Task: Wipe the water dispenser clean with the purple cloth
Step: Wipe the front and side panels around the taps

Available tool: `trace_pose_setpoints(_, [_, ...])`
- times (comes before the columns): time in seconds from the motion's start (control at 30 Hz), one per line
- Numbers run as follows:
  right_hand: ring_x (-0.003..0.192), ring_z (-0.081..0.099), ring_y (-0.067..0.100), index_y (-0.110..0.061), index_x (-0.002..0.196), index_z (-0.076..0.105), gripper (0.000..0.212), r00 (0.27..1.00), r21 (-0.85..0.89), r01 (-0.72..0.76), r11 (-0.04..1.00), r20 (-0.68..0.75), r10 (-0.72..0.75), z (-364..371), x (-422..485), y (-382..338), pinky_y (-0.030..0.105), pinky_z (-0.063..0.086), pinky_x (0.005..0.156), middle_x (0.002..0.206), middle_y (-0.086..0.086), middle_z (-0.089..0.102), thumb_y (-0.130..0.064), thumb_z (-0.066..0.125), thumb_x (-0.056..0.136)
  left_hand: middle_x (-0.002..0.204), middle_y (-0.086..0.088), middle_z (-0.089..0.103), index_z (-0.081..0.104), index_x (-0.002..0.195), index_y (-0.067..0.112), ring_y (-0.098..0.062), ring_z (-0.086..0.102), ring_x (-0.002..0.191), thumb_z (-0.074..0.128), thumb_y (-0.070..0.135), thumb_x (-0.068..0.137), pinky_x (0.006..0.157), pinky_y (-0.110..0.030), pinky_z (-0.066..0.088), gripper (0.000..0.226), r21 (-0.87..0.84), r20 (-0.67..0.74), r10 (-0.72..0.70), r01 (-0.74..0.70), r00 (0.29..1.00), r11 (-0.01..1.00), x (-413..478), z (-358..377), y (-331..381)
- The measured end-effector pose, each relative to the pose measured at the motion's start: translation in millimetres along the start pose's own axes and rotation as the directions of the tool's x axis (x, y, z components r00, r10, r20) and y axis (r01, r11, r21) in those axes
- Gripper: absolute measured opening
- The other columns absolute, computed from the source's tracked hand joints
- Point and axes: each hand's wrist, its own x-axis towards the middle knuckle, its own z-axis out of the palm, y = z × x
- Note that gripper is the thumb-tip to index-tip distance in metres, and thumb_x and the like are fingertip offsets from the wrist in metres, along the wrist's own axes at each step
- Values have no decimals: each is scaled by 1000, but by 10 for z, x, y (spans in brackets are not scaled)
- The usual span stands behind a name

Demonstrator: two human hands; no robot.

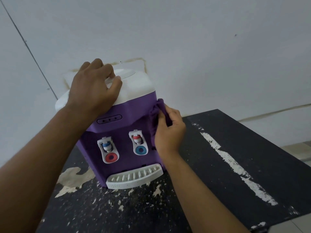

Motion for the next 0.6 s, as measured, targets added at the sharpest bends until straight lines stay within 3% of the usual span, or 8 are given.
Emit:
trace_pose_setpoints(0.13, [101, 75, 2, -31, 120, 79, 24, 981, -57, -152, 987, 109, 158, -324, -162, 305, 18, 60, 88, 108, -11, 79, -15, 67, 109, 96, -7, 57, 66, 94, 7, -29, 49, 93, 49, 34, 99, 79, -37, 38, 32, -2, -16, 12, -12, 1000, 1000, 0, 7, 4])
trace_pose_setpoints(0.27, [104, 76, 0, -45, 112, 74, 35, 918, -110, -360, 926, 134, 373, -660, -477, 567, 31, 64, 101, 111, -14, 80, -11, 69, 107, 98, -10, 58, 67, 96, 6, -31, 51, 96, 48, 36, 99, 80, -37, 39, 36, 3, -17, 13, -13, 1000, 1000, -2, 2, 5])
trace_pose_setpoints(0.37, [101, 77, 0, -39, 116, 76, 35, 930, -125, -313, 942, 163, 330, -684, -424, 506, 30, 64, 99, 110, -13, 80, -6, 72, 104, 98, -11, 58, 67, 96, 5, -34, 52, 97, 48, 37, 99, 81, -39, 41, 37, 3, -19, 15, -15, 1000, 1000, -6, -8, 12])
trace_pose_setpoints(0.5, [99, 77, 2, -29, 123, 79, 36, 967, -81, -91, 993, 230, 108, -459, -29, 196, 21, 63, 91, 108, -10, 80, -3, 79, 98, 99, -12, 58, 67, 96, 4, -35, 53, 98, 49, 35, 99, 82, -40, 41, 36, 7, -21, 10, -10, 1000, 1000, -17, -20, 27])
trace_pose_setpoints(0.6, [106, 79, 8, -23, 120, 81, 37, 959, 19, -75, 997, 277, 66, -419, 168, 106, 21, 62, 95, 111, -4, 83, 2, 83, 93, 100, -12, 59, 67, 96, 4, -35, 53, 99, 47, 35, 98, 82, -40, 42, 36, 11, -17, 1, -1, 1000, 1000, -19, -28, 35])
